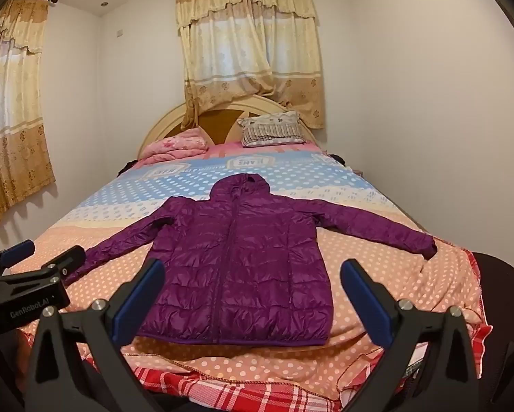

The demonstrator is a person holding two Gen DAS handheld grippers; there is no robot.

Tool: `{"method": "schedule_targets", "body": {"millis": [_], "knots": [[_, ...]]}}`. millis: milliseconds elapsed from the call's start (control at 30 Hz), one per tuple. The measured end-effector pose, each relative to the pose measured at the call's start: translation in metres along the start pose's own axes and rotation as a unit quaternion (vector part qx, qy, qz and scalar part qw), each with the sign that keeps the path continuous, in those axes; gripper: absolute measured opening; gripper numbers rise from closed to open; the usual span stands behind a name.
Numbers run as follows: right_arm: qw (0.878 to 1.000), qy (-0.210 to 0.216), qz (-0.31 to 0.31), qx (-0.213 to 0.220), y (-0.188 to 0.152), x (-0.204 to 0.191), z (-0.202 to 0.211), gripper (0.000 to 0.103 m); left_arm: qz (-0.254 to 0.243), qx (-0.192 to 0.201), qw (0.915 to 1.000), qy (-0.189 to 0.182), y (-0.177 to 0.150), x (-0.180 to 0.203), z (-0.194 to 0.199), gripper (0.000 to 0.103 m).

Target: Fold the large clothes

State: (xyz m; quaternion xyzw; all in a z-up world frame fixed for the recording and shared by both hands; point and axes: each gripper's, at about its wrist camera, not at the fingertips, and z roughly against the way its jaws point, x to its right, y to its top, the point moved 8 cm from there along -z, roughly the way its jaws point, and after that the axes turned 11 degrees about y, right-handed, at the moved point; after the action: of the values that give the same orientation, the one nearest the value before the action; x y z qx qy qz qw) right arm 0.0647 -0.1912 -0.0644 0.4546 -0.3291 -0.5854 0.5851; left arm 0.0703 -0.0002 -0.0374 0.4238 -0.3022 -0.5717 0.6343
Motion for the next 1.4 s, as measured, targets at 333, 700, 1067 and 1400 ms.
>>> {"method": "schedule_targets", "body": {"millis": [333, 700, 1067, 1400], "knots": [[1.0, 0.007, -0.01, -0.015, -0.008, 0.002, -0.008, 0.103, 0.005, 0.0, 1.0, -0.002, 0.001, -0.001, 0.001, 0.102], [1.0, 0.006, -0.014, -0.023, -0.013, 0.002, -0.013, 0.103, 0.002, 0.005, 1.0, 0.002, 0.0, -0.002, -0.001, 0.102], [0.999, 0.007, -0.016, -0.027, -0.014, 0.002, -0.014, 0.103, 0.003, 0.008, 0.9999, 0.005, 0.001, -0.004, -0.001, 0.102], [0.999, 0.008, -0.019, -0.03, -0.018, 0.004, -0.016, 0.103, 0.005, 0.009, 0.9999, 0.008, 0.001, -0.004, -0.002, 0.102]]}}
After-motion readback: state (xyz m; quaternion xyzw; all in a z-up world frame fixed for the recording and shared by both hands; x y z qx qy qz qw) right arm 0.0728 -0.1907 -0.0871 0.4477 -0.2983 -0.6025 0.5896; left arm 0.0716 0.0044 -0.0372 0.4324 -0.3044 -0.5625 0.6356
